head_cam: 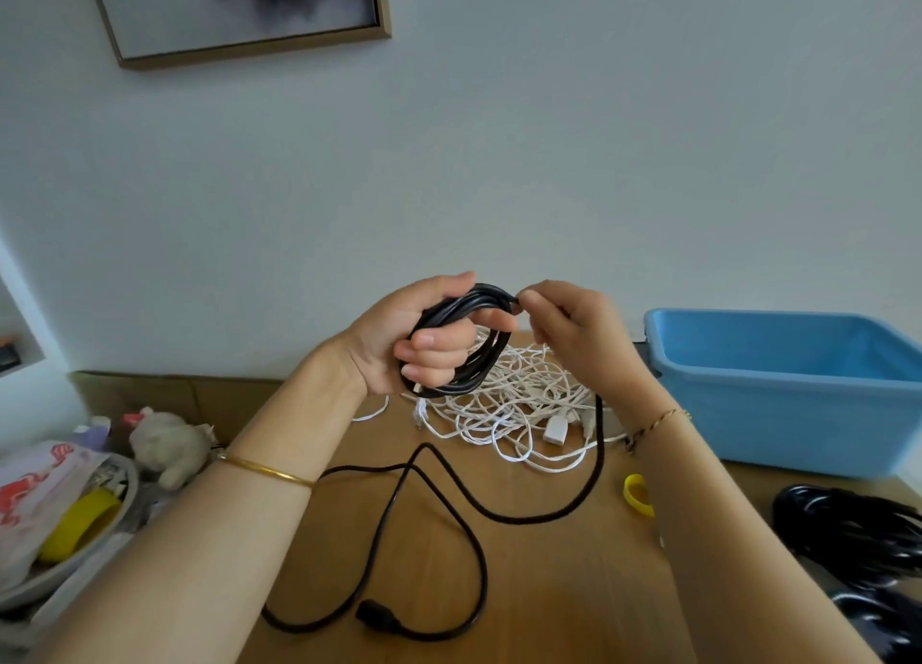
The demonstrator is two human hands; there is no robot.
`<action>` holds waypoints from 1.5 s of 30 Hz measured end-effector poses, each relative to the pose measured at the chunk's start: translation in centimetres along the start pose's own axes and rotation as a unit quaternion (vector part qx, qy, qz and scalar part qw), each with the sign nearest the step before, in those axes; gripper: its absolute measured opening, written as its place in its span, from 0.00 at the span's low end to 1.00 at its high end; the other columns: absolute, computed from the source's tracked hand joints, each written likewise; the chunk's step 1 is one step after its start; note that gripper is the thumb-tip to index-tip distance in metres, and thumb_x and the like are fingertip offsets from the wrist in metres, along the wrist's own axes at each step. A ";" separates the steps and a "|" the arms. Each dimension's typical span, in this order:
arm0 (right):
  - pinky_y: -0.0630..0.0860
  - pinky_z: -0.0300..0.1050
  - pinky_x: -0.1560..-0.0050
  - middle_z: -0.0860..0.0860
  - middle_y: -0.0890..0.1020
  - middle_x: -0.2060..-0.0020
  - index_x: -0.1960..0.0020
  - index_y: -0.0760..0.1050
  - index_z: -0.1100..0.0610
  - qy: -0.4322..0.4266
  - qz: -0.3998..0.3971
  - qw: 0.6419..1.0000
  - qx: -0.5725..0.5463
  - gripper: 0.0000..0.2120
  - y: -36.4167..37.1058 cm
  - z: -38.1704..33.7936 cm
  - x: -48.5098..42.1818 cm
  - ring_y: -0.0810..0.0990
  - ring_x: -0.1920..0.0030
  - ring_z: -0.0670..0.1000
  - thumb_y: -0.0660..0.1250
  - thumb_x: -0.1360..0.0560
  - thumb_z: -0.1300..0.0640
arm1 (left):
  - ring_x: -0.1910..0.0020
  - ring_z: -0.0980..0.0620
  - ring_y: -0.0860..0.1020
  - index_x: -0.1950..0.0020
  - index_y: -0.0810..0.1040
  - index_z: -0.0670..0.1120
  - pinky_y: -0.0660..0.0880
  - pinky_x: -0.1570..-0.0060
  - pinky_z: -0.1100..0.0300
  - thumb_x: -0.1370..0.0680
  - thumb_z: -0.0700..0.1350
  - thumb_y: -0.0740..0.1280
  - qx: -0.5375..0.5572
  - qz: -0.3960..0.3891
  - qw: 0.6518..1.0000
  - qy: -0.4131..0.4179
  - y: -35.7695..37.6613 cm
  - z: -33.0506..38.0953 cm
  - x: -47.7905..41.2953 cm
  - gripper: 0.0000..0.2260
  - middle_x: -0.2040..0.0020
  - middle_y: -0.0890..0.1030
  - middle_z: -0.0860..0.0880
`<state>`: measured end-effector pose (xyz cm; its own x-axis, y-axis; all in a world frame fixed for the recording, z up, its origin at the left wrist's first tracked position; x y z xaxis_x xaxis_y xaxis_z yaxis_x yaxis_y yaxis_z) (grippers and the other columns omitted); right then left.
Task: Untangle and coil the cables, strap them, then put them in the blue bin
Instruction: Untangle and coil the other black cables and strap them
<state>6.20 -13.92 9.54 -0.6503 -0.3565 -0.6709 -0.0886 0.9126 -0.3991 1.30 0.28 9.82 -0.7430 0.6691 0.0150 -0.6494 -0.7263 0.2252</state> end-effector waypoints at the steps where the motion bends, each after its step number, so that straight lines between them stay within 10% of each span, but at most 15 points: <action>1: 0.66 0.32 0.72 0.50 0.73 0.72 0.62 0.74 0.48 0.016 -0.006 0.999 -0.032 0.14 0.4 0.1 0.2 0.68 0.76 0.42 0.58 0.20 0.56 | 0.84 0.61 0.60 0.45 0.79 0.36 0.61 0.84 0.68 0.23 0.52 0.66 0.026 -0.026 0.999 0.004 0.1 0.0 0.0 0.19 0.80 0.69 0.55; 7: 0.67 0.39 0.78 0.54 0.74 0.71 0.43 0.74 0.52 0.103 -0.035 0.984 -0.139 0.12 2.8 1.4 2.0 0.68 0.78 0.49 0.52 0.17 0.57 | 0.82 0.58 0.62 0.43 0.75 0.32 0.65 0.80 0.65 0.19 0.49 0.59 0.203 -0.077 0.972 0.088 0.0 1.1 -0.6 0.19 0.77 0.74 0.50; 13: 0.62 0.36 0.79 0.52 0.72 0.73 0.38 0.72 0.57 0.196 -0.170 0.962 -0.088 0.13 6.8 1.8 4.2 0.64 0.82 0.43 0.53 0.18 0.59 | 0.82 0.58 0.63 0.43 0.68 0.38 0.64 0.80 0.67 0.18 0.54 0.57 0.262 0.268 0.895 0.242 -2.7 2.1 -2.1 0.18 0.76 0.67 0.54; 18: 0.65 0.39 0.79 0.51 0.74 0.72 0.44 0.73 0.61 0.211 -0.297 0.931 -0.016 0.10 6.5 0.1 5.3 0.65 0.78 0.48 0.57 0.20 0.59 | 0.77 0.54 0.66 0.62 0.65 0.44 0.66 0.71 0.61 0.17 0.46 0.55 0.103 0.361 0.887 0.267 -4.0 1.6 -1.8 0.14 0.73 0.70 0.50; 21: 0.62 0.37 0.79 0.52 0.73 0.73 0.48 0.73 0.64 0.217 -0.319 0.922 -0.023 0.09 5.5 -1.2 5.7 0.63 0.79 0.46 0.59 0.21 0.60 | 0.74 0.51 0.69 0.68 0.68 0.43 0.68 0.67 0.58 0.18 0.44 0.56 -0.176 0.454 0.845 0.221 -5.4 1.6 -0.4 0.18 0.75 0.72 0.47; 26: 0.68 0.33 0.73 0.46 0.77 0.72 0.58 0.79 0.57 0.125 -0.130 0.981 0.068 0.05 1.6 -2.5 2.8 0.71 0.74 0.42 0.70 0.27 0.55 | 0.74 0.52 0.72 0.68 0.70 0.41 0.70 0.60 0.57 0.19 0.47 0.58 -0.469 0.412 0.778 0.069 -6.4 -0.3 0.1 0.19 0.74 0.74 0.47; 30: 0.68 0.32 0.69 0.46 0.78 0.69 0.60 0.79 0.55 0.075 -0.038 0.991 0.108 0.03 0.0 -1.7 0.9 0.73 0.69 0.43 0.71 0.28 0.57 | 0.73 0.47 0.74 0.62 0.71 0.42 0.73 0.63 0.49 0.21 0.58 0.58 -0.494 0.308 0.812 -0.034 -5.3 -1.9 -0.3 0.20 0.71 0.77 0.43; 35: 0.65 0.31 0.73 0.49 0.75 0.73 0.60 0.80 0.58 0.049 0.010 0.996 0.080 0.05 -0.8 -0.4 0.0 0.69 0.75 0.43 0.73 0.29 0.57 | 0.78 0.55 0.64 0.42 0.73 0.38 0.66 0.76 0.63 0.22 0.61 0.53 -0.242 0.202 0.947 -0.068 -2.0 -2.0 -0.3 0.28 0.74 0.65 0.51; 45: 0.71 0.39 0.75 0.50 0.76 0.72 0.45 0.80 0.58 0.130 0.026 0.990 -0.040 0.10 1.5 2.9 1.6 0.70 0.79 0.47 0.61 0.21 0.61 | 0.85 0.61 0.59 0.47 0.78 0.35 0.58 0.84 0.68 0.23 0.53 0.54 0.035 0.112 0.992 0.037 -0.6 0.3 0.0 0.23 0.81 0.62 0.55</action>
<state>7.18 -13.70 6.07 -0.8265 -0.2555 -0.5016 -0.1033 0.9448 -0.3111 1.72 0.78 9.93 -0.8791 0.4767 0.0019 -0.4556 -0.8413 0.2911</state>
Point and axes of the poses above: each hand's wrist, its own x-axis away from the middle knuckle, its own y-axis out of the palm, z = x × y, the point moved 5 cm from there along -x, towards the middle knuckle
